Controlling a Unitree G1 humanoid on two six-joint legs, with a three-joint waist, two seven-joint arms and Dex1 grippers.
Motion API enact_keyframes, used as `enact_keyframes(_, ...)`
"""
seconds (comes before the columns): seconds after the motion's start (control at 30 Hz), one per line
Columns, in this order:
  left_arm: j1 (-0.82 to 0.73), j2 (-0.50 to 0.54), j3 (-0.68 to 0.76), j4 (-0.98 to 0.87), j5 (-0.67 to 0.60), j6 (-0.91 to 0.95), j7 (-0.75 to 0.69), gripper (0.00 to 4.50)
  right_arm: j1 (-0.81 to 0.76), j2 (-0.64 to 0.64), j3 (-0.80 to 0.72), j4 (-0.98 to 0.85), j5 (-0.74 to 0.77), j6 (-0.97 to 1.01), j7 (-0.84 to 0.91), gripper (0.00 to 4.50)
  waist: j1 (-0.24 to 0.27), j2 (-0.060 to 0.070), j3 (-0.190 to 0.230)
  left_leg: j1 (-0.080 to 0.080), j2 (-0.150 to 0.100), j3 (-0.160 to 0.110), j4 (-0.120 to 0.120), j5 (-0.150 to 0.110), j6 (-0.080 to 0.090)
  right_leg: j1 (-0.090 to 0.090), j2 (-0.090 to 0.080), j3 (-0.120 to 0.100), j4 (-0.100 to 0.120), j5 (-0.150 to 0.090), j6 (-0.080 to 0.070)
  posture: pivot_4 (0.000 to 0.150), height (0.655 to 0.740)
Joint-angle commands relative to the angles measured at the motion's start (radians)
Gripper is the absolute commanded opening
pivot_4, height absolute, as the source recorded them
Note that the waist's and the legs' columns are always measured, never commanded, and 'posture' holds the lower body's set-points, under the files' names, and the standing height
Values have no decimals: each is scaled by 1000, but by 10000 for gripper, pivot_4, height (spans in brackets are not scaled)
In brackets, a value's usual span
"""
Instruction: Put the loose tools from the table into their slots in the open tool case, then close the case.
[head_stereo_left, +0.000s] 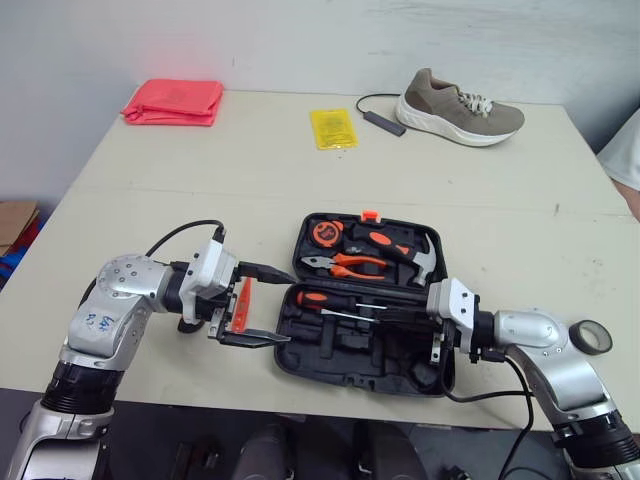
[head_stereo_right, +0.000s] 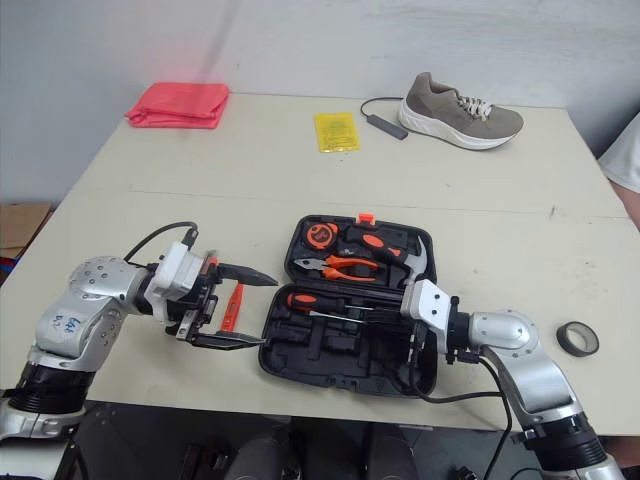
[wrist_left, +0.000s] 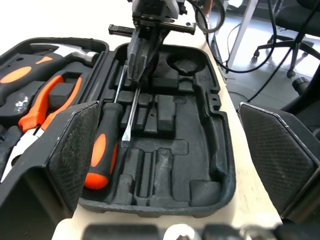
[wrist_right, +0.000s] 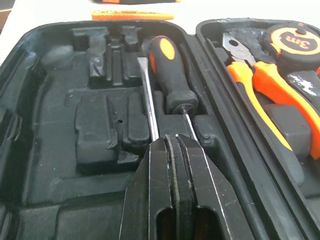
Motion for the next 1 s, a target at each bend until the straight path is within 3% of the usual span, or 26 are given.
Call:
enact_keyframes(0.03, -12, 21, 8, -1, 30, -37, -3, 45000, 3, -23, 56, 40, -81, -6, -3, 703, 0, 0, 0, 0, 0, 0, 0, 0, 0, 0, 0, 0, 0, 0, 0, 1500, 7400)
enact_keyframes(0.33, -8, 46, 22, 13, 45, -42, 7, 45000, -17, -24, 146, 57, -198, 45, -69, 703, -5, -5, -4, 6, 1, 0, 0, -1, -1, 5, -1, 3, 0, 0, 0, 1500, 7400)
enact_keyframes(0.53, 50, 66, 105, 1, 12, -2, 66, 45000, 15, 30, -22, -105, 52, 57, -74, 703, -9, -3, -3, 7, 9, -3, -1, -3, -6, 7, -1, 3, -1, -1, -6, 1500, 7400)
enact_keyframes(0.7, 174, 110, 263, 22, -12, 22, 128, 45000, 152, -36, -238, -216, 171, 22, -54, 703, -3, 1, 0, 2, 10, 0, -2, -2, -7, 0, 2, 4, 3, -2, -7, 1500, 7400)
enact_keyframes(0.8, 235, 129, 375, 69, -3, 2, 169, 45000, 252, -84, -412, -268, 234, 55, -55, 9535, 1, 1, 0, 2, 10, 1, -1, -3, -6, 0, 2, 3, -1, -2, -6, 1500, 7400)
enact_keyframes(0.9, 325, 151, 538, 187, 26, -58, 217, 45000, 437, -106, -641, -205, 196, -48, 10, 24449, 5, 0, 0, 2, 9, 1, -1, -4, -5, 0, 0, 4, -1, -1, -6, 1500, 7400)
enact_keyframes(1.0, 374, 178, 654, 346, 61, -139, 265, 45000, 549, -97, -766, -62, 170, -195, 86, 40583, 5, 0, 0, 3, 10, 1, -3, -7, -2, 1, 1, 4, -3, -1, -6, 1500, 7400)
